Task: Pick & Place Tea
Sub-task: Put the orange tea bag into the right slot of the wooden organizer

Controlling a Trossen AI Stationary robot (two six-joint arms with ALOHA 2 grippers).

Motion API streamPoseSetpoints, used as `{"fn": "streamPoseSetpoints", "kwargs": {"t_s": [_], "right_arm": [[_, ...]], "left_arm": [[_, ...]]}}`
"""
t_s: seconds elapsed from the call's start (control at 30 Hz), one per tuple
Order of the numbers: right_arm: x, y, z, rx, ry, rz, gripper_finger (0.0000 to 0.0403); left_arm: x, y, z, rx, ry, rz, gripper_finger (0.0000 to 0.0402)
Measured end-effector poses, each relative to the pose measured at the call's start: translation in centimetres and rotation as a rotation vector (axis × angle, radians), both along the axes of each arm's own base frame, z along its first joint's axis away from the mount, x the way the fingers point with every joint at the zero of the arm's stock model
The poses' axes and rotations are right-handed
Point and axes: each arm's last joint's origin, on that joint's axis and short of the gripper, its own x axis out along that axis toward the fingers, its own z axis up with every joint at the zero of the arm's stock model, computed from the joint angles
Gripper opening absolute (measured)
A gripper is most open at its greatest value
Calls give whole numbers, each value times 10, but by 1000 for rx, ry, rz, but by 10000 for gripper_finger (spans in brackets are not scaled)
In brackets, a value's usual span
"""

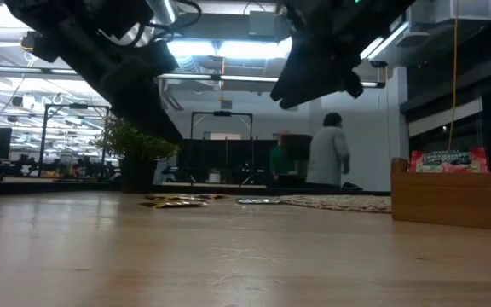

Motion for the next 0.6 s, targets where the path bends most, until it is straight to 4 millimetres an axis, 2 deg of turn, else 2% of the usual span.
{"fn": "streamPoseSetpoints", "kwargs": {"t_s": [0.27, 0.43, 0.6], "right_arm": [[10, -16, -9, 18, 4, -27, 114], [14, -16, -17, 28, 21, -21, 114], [21, -13, -24, 50, -12, -12, 114]], "left_arm": [[5, -2, -18, 10, 91, -75, 8], [9, -6, -38, 79, 195, -144, 2], [11, -11, -57, 83, 275, -142, 3]]}}
